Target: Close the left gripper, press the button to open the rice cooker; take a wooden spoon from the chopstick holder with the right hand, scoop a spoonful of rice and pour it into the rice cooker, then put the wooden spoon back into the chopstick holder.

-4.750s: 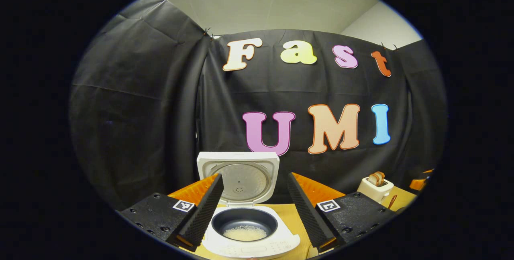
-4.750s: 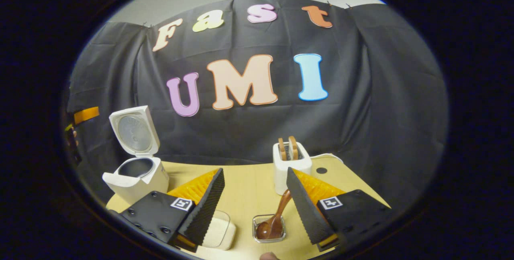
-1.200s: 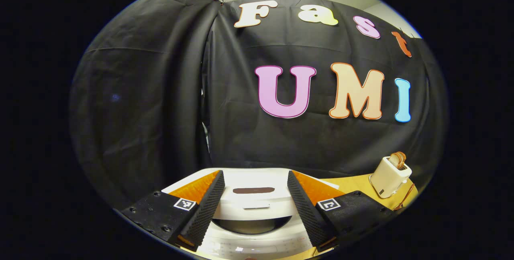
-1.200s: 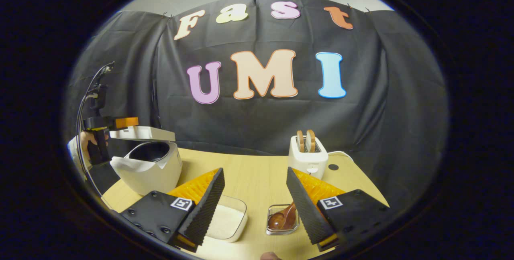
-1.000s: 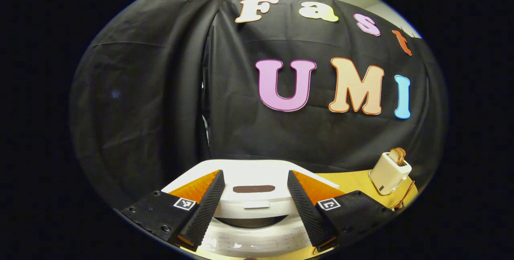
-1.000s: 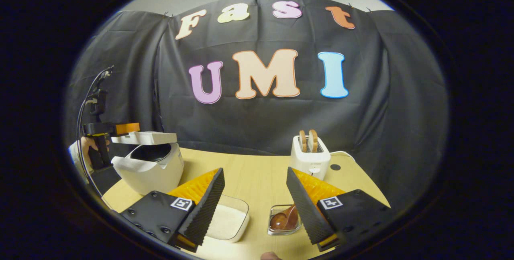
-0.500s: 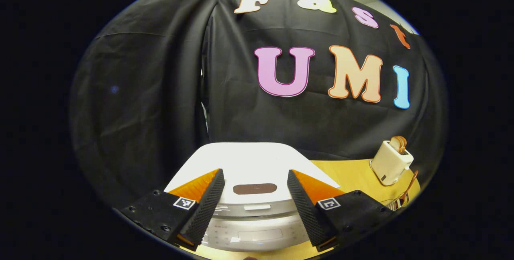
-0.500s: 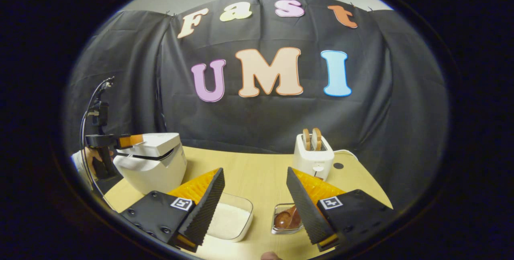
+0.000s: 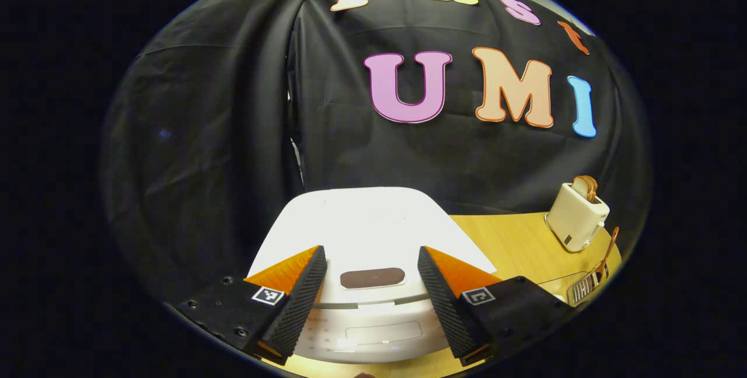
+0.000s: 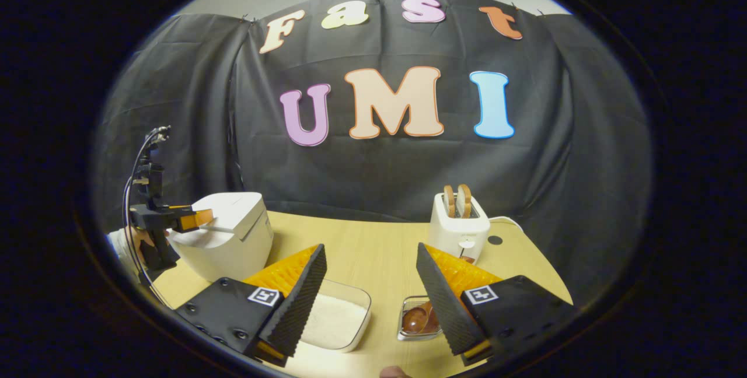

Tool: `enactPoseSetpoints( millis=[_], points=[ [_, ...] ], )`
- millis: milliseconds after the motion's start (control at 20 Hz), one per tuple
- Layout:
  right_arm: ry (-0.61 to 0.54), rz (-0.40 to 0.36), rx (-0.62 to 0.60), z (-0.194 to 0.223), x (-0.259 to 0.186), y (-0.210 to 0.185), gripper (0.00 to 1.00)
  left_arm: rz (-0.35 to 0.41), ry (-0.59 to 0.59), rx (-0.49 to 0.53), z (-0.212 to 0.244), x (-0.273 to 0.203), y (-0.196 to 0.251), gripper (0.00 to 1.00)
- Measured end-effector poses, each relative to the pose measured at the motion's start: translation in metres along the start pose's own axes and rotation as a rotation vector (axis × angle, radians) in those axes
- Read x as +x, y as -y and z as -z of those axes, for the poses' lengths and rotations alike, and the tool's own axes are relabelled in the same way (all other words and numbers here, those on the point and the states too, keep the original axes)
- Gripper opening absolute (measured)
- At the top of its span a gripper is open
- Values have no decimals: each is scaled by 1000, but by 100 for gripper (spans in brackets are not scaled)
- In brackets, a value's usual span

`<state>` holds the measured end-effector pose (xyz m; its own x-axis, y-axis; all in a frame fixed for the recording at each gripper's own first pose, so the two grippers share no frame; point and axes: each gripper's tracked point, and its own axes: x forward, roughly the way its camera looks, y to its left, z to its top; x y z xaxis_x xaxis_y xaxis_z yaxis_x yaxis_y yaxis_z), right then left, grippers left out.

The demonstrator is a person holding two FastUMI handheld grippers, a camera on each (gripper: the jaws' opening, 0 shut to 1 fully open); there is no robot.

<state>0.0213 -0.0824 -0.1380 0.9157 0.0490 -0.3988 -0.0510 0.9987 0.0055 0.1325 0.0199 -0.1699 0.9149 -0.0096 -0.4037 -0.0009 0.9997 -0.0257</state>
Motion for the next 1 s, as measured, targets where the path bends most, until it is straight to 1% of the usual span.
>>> enactPoseSetpoints(
  millis=[50, 150, 200, 300, 350, 450, 500, 550, 600, 700, 750, 900, 1000],
  points=[
    [-2, 0, 1, 0, 0, 0, 98, 0, 7, -5, 0, 1, 0, 95],
    [-3, -2, 2, 0, 1, -2, 98, -1, -47, -7, 15, 2, 0, 94],
    [-4, -3, 2, 0, 2, -3, 98, -1, -4, -4, 11, 1, -1, 96],
    [-6, -10, 1, 1, 1, -7, 98, -5, -25, -4, 12, 1, 0, 94],
    [-7, -15, -1, 1, 2, -9, 98, -6, -12, -9, 9, 1, 0, 96],
    [-12, -23, -5, 3, 2, -14, 97, -6, -22, -8, 12, 0, 1, 95],
    [-8, -25, 0, 10, 11, -4, 97, -6, 8, -5, 7, -1, 2, 96],
    [-2, -28, 8, 6, 10, -6, 97, -3, 20, 4, 6, 1, 1, 95],
    [8, -33, 15, 2, 9, -8, 97, 3, 26, -11, 6, -3, 3, 94],
    [32, -35, 15, -6, 7, -12, 97, 10, 79, -46, -8, -12, 3, 96],
    [40, -36, 15, -9, 7, -13, 97, 16, 113, -41, -20, -19, 5, 96],
    [55, -45, 19, -16, 6, -20, 97, 42, 166, 9, -41, -41, 15, 95],
    [72, -50, 19, -23, 7, -25, 97, 65, 211, 16, -58, -61, 22, 95]
  ],
)
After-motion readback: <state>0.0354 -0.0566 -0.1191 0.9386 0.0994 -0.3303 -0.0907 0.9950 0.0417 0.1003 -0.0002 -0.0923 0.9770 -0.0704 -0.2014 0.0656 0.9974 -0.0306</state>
